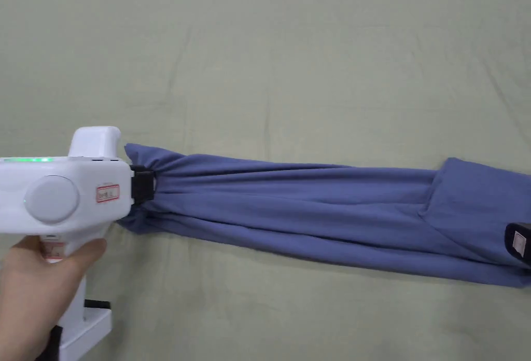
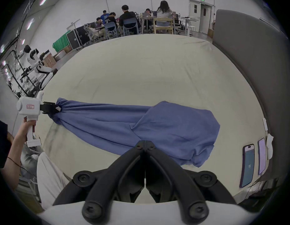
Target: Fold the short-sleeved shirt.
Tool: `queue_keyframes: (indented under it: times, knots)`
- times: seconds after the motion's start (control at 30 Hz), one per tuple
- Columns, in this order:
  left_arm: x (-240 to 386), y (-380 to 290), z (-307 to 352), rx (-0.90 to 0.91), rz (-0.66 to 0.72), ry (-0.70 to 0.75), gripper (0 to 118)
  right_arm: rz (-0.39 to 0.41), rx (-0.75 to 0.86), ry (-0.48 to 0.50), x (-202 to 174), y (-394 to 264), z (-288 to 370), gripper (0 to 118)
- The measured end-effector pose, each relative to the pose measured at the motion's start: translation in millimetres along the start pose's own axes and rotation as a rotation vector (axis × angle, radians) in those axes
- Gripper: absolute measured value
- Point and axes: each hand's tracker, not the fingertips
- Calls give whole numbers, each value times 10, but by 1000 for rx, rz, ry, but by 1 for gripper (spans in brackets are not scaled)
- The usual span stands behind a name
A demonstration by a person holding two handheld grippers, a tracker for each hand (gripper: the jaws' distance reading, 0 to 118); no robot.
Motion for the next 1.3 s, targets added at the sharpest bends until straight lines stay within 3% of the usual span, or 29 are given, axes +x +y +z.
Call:
queue_keyframes:
  times: [0.07,0.13,0.2,0.27,0.37,0.47,0.63,0.7,0.83,0.87,0.97,1.07,1.17,1.23,1.27,1.3]
  knots:
    - [-146,18,210,26,37,-11,11,-11,16,-11,56,5,64,2]
    - [-370,48,433,41,94,70,11,-24,33,-13,113,-6,95,2]
    - [-430,61,684,43,7,322,11,-34,38,-15,163,-14,101,2]
    - [-451,109,886,28,-8,395,11,-42,44,-9,186,-29,80,2]
    - [-148,111,1044,96,72,257,11,-52,50,-4,233,-32,48,2]
    - [408,142,959,84,14,162,11,-62,61,10,255,-42,64,2]
    - [1399,77,354,-26,-11,-166,11,-76,75,14,356,-108,148,2]
    - [1667,17,54,-80,-44,-212,11,-90,75,8,414,-150,174,2]
    - [1795,-88,-312,-133,-42,-164,11,-121,58,-5,531,-240,204,2]
    - [1762,-105,-309,-125,-35,-175,15,-122,56,-6,550,-254,201,2]
    - [1576,-58,-49,-112,42,-292,80,-135,44,-14,580,-276,154,2]
    - [1363,51,574,42,-6,-159,87,-157,48,13,550,-276,120,2]
    - [1072,111,1001,177,5,-47,115,-152,46,27,472,-273,87,2]
    - [919,112,1019,168,70,32,115,-140,40,34,423,-273,62,2]
    - [855,114,920,149,91,38,108,-135,37,37,409,-271,52,2]
    - [814,103,787,85,101,-6,58,-130,33,38,395,-269,42,2]
